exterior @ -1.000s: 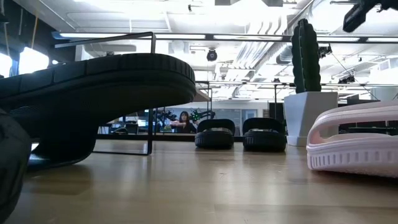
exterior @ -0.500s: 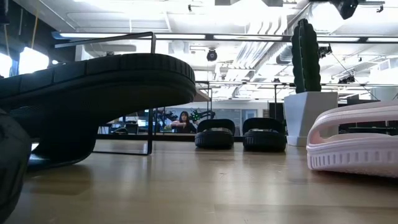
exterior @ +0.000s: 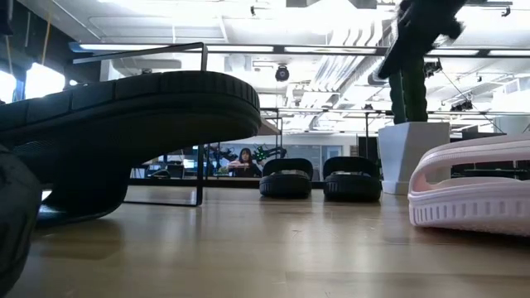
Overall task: Pick and place slides into the shelf
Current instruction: Put the black slides on the shelf
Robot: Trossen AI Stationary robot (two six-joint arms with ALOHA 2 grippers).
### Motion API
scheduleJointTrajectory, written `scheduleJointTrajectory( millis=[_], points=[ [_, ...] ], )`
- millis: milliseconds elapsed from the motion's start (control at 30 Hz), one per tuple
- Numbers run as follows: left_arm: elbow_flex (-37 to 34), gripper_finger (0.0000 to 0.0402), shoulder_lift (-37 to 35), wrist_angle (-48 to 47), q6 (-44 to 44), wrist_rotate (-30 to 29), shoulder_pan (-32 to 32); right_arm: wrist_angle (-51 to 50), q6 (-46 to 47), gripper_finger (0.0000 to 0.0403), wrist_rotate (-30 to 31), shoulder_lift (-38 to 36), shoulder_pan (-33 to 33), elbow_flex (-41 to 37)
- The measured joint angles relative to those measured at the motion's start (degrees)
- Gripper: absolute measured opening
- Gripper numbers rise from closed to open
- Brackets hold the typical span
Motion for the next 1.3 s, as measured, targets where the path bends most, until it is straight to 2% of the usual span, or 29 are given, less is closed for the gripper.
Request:
scheduleJointTrajectory(
  millis=[133,333,567,767,1100,1300],
  points=[
    [0.0,0.0001,0.0,-1.4,1.1,0.0,0.0,-1.1,-0.2,0.0093,2.6,6.0,-4.1,0.6],
    [0.0,0.0001,0.0,-2.5,1.3,0.0,0.0,-0.9,-1.5,0.0099,-0.7,12.9,-10.1,0.6],
    [0.0,0.0001,0.0,-6.5,3.2,0.0,0.0,0.1,-1.5,0.0099,-0.7,18.1,-15.7,0.5],
    [0.0,0.0001,0.0,-8.2,3.2,0.0,0.0,4.7,-4.6,0.0111,-6.3,19.2,-18.6,0.5],
    [0.0,0.0001,0.0,-8.9,3.0,0.0,0.0,6.4,-7.5,0.0182,-4.2,19.2,-20.1,0.5],
    [0.0,0.0001,0.0,-8.9,3.0,0.0,0.0,6.6,-7.5,0.0192,-4.1,19.2,-22.2,0.5]
  ],
)
